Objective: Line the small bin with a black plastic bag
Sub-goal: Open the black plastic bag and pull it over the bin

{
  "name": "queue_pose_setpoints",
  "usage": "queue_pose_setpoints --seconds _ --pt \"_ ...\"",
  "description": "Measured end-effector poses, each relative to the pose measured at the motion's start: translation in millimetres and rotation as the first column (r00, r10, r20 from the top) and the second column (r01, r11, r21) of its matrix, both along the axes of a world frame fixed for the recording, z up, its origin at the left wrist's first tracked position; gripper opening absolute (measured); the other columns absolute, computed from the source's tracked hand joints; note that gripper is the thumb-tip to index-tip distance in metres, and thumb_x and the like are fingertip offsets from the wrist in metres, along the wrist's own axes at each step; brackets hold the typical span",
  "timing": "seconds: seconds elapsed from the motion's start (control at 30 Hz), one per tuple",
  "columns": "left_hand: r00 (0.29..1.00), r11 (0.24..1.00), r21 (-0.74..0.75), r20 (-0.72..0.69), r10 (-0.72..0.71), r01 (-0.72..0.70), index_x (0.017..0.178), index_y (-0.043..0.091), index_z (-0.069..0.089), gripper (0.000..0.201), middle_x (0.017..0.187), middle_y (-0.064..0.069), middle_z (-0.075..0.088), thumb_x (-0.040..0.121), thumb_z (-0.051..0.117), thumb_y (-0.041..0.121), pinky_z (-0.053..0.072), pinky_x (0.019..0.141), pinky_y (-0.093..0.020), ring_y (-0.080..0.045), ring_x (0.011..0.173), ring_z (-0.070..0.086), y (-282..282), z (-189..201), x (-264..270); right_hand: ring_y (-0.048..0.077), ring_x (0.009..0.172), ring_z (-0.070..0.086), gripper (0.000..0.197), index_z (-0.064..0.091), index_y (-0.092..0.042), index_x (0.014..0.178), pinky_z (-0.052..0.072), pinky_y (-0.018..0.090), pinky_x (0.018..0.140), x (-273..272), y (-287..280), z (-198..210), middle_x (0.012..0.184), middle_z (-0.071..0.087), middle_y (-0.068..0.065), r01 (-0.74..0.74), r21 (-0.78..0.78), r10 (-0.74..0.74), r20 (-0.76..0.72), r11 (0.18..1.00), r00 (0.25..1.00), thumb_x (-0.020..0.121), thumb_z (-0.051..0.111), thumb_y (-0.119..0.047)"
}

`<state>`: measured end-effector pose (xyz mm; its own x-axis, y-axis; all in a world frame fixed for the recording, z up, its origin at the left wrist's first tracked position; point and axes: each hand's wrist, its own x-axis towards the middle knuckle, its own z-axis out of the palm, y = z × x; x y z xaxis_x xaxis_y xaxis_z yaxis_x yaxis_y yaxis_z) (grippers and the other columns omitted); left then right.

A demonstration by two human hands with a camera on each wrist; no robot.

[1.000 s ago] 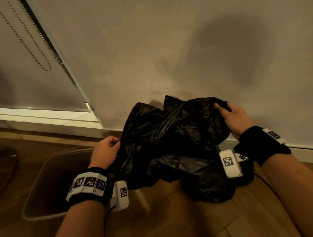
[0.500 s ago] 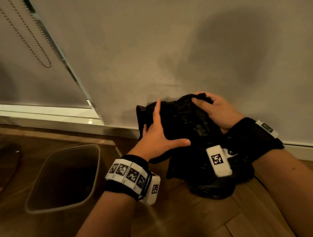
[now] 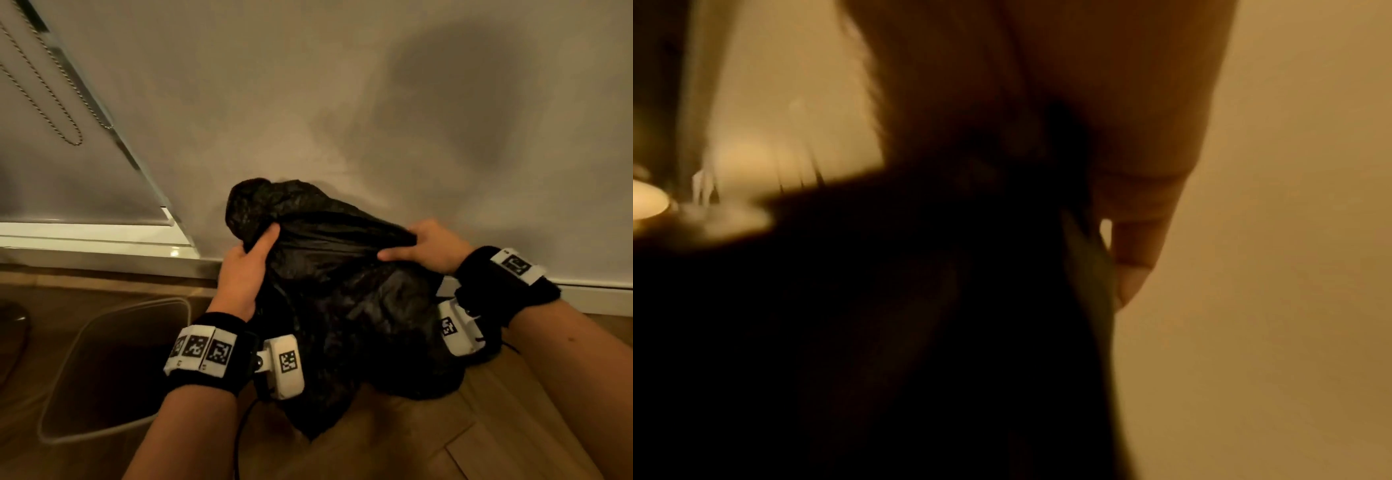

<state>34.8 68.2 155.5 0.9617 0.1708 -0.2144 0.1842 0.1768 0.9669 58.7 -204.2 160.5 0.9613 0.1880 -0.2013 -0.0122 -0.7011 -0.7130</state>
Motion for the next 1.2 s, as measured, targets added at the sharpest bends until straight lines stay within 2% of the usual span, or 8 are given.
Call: queue_pose_setpoints --seconds 0.1,0.23,0.47,0.67,0.77,0.93,1.07,1.2 --pt "0.996 0.998 0.004 -0.049 0.069 -0.069 0.11 0.016 0.069 0.042 0.108 -0.005 0.074 0.082 0.073 0.046 0.054 0.094 -0.042 -0.023 0.102 0.07 8 -6 0 0.009 0.074 0.065 0.019 0.07 -0.017 0.087 0.044 0.013 0.055 6 -19 3 0.073 0.068 -0.005 0.232 0.183 -0.257 0.128 0.955 0.958 0.08 0.072 -0.035" --pt "0.977 0.987 -0.139 -0.209 0.05 -0.08 0.125 0.017 0.063 0.057 0.114 -0.007 0.072 0.084 0.064 0.056 0.054 0.09 -0.043 -0.028 0.102 0.068 -6 -6 1 0.026 0.12 0.044 0.059 0.056 -0.031 0.12 0.038 0.036 0.101 2 1 -2 0.121 0.052 0.004 0.308 -0.006 -0.259 0.53 0.951 0.808 0.07 0.071 -0.057" --pt "0.942 0.892 -0.45 -0.288 -0.174 0.027 0.112 0.005 0.064 0.076 0.1 -0.021 0.072 0.094 0.028 0.069 0.049 0.076 -0.045 -0.034 0.097 0.064 -29 6 1 0.015 0.146 0.012 0.137 -0.004 -0.052 0.143 0.013 0.045 0.119 -28 57 2 0.156 0.013 -0.011 -0.377 -0.004 0.373 0.152 0.926 0.915 0.04 0.085 -0.062" --pt "0.865 0.845 -0.38 -0.183 -0.467 0.376 0.127 0.011 0.06 0.084 0.124 -0.013 0.067 0.084 0.034 0.078 0.044 0.1 -0.042 -0.027 0.117 0.062 -41 3 -14 0.022 0.09 0.066 0.019 0.066 -0.02 0.091 0.051 0.048 0.084 -14 49 -31 0.094 0.07 0.002 -0.214 0.076 0.179 0.324 0.974 0.929 0.08 0.062 -0.035" --pt "0.856 0.852 -0.284 -0.154 -0.494 0.44 0.143 0.015 0.042 0.08 0.132 -0.007 0.063 0.081 0.066 0.059 0.045 0.105 -0.04 -0.022 0.12 0.062 -43 -4 -13 0.02 0.089 0.065 0.037 0.065 0.005 0.097 0.052 0.041 0.089 -10 37 -22 0.098 0.069 0.023 -0.165 0.259 0.087 0.287 0.952 0.954 0.085 0.064 -0.03" --pt "0.909 0.908 -0.093 -0.051 -0.414 0.409 0.091 0.017 0.062 0.01 0.082 0.002 0.071 0.097 0.055 0.021 0.046 0.054 -0.018 -0.006 0.068 0.064 -21 -5 -7 -0.014 0.079 0.059 0.035 0.049 0.01 0.127 0.044 0.004 0.076 -3 4 8 0.114 0.068 0.013 0.075 0.523 -0.201 0.189 0.849 0.961 0.093 0.048 0.005" --pt "0.975 0.953 -0.206 0.035 -0.221 0.223 0.116 0.008 0.065 0.024 0.117 -0.009 0.071 0.098 0.052 0.018 0.045 0.101 -0.038 -0.023 0.113 0.064 2 -4 -4 -0.004 0.086 0.059 0.047 0.038 0.004 0.139 0.038 0.006 0.06 -16 -19 26 0.137 0.05 0.02 0.286 0.55 -0.405 0.106 0.785 0.908 0.094 0.051 -0.005" --pt "0.983 0.932 -0.314 0.089 -0.163 0.183 0.129 0.022 0.057 0.037 0.131 -0.004 0.059 0.103 0.038 0.039 0.032 0.111 -0.053 -0.028 0.122 0.053 3 -3 -5 0.031 0.133 0.04 0.044 0.035 0.004 0.141 0.036 0.026 0.094 -11 -39 15 0.147 0.039 0.021 0.552 0.457 -0.588 -0.076 0.697 0.805 0.102 0.039 -0.014"
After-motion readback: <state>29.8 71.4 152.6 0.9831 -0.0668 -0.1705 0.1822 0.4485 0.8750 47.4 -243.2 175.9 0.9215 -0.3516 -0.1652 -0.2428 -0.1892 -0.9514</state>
